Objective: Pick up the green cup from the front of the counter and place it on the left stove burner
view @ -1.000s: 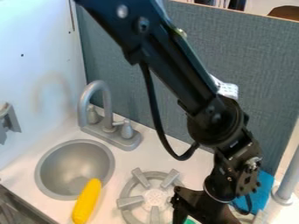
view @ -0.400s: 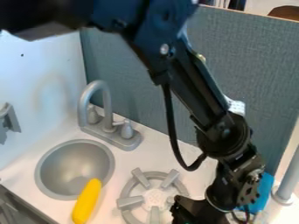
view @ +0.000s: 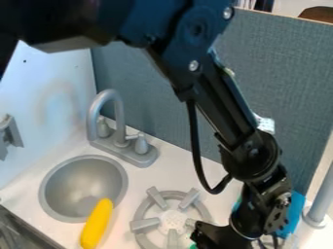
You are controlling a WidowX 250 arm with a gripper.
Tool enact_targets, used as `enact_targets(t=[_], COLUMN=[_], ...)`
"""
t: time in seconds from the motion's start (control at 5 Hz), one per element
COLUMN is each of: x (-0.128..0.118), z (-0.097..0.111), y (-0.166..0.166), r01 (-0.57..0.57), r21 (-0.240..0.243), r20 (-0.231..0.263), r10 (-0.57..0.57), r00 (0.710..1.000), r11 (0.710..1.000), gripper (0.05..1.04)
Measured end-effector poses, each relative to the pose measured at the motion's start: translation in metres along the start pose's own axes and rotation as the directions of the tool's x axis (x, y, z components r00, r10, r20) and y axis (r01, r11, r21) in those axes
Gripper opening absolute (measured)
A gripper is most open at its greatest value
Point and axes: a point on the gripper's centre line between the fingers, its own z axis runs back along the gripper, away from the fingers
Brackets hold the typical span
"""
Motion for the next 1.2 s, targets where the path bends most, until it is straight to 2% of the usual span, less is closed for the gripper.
enact_targets(t=[0.2,0.4,0.6,0.8,1.0,1.2], x=[0.002,-0.003,-0.011,-0.017,-0.015,-0.003], z=[0.000,-0.003,0.001,0.036,0.073,0.080], y=[-0.002,0.001,0.006,0.015,0.046,0.076], r01=[0.014,0.023,0.039,0.059,0.030,0.018], r21=[-0.010,-0.002,-0.009,-0.039,-0.057,-0.054], r20=[0.015,0.001,0.003,0.065,0.134,0.128], r10=[-0.014,-0.023,-0.039,-0.056,-0.022,-0.011], r00=[1.000,1.000,0.999,0.996,0.991,0.992], r11=[1.000,1.000,0.999,0.998,0.998,0.998], gripper=[0.365,0.160,0.090,0.087,0.087,0.087])
